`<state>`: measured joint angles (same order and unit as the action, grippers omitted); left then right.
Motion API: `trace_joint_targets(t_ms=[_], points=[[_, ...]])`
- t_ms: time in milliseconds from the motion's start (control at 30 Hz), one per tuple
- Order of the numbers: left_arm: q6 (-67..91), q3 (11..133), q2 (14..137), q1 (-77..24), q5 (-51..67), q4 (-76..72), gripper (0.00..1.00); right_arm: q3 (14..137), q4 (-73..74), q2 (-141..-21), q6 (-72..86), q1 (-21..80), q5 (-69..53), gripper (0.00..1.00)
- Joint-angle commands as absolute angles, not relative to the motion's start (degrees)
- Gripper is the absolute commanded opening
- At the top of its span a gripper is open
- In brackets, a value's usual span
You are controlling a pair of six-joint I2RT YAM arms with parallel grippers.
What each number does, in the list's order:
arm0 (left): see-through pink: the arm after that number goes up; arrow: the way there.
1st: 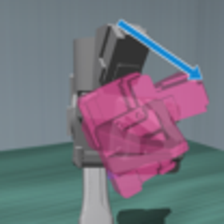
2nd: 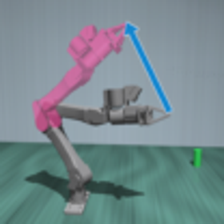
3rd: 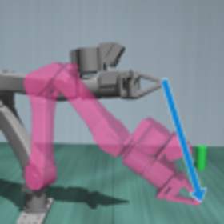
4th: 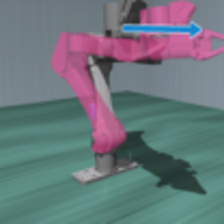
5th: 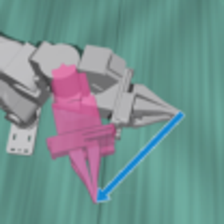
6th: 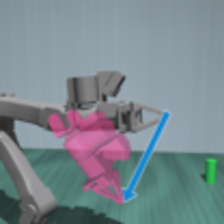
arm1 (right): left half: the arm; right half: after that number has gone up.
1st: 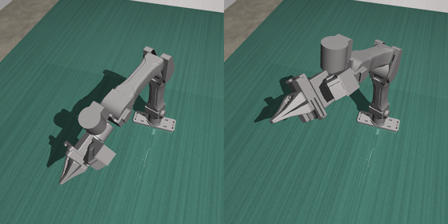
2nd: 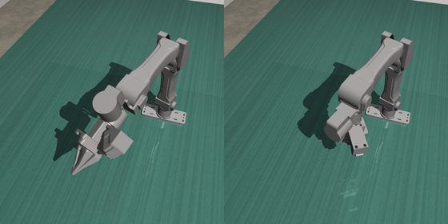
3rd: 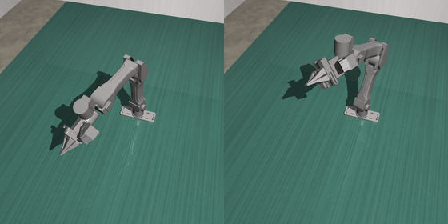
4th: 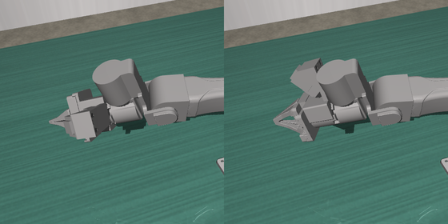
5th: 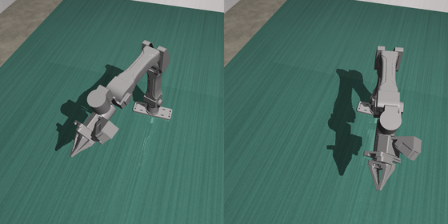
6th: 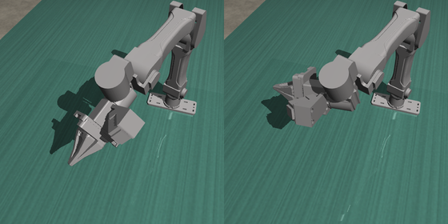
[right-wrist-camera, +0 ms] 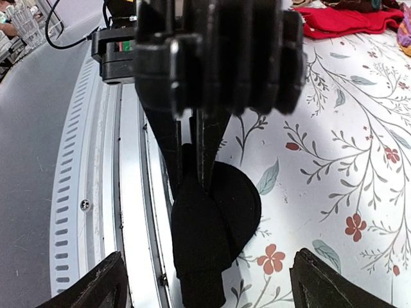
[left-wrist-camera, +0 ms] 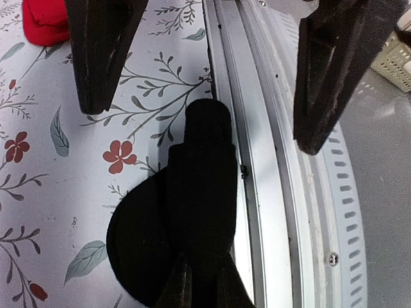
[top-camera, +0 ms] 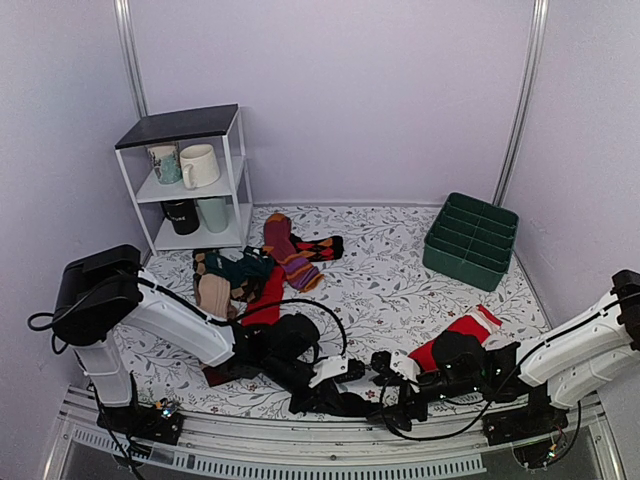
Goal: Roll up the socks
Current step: Roll the sock at the center of the board.
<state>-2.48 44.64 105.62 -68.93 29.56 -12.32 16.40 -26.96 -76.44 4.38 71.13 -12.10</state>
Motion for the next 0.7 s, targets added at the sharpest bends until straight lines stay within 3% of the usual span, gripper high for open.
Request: trace_joint_targets(t_ms=[0,267,467,667], points=[[-0.9,42.7,111.1,-68.2,26.7,-1.2,0.0,14.4,-28.5,-73.2,5.6,71.3,-10.7,0.89],[1.7,44.0,113.6,-66.4,29.0,0.5,0.0,11.2,-32.5,-68.3,2.8,71.3,-6.9,0.89],[3.4,45.0,115.2,-65.2,29.7,1.5,0.0,11.4,-37.0,-72.7,1.4,71.7,-11.5,0.87],[4.3,45.1,115.9,-64.7,30.1,1.3,0.0,11.0,-39.0,-74.8,0.6,76.8,-2.0,0.85]])
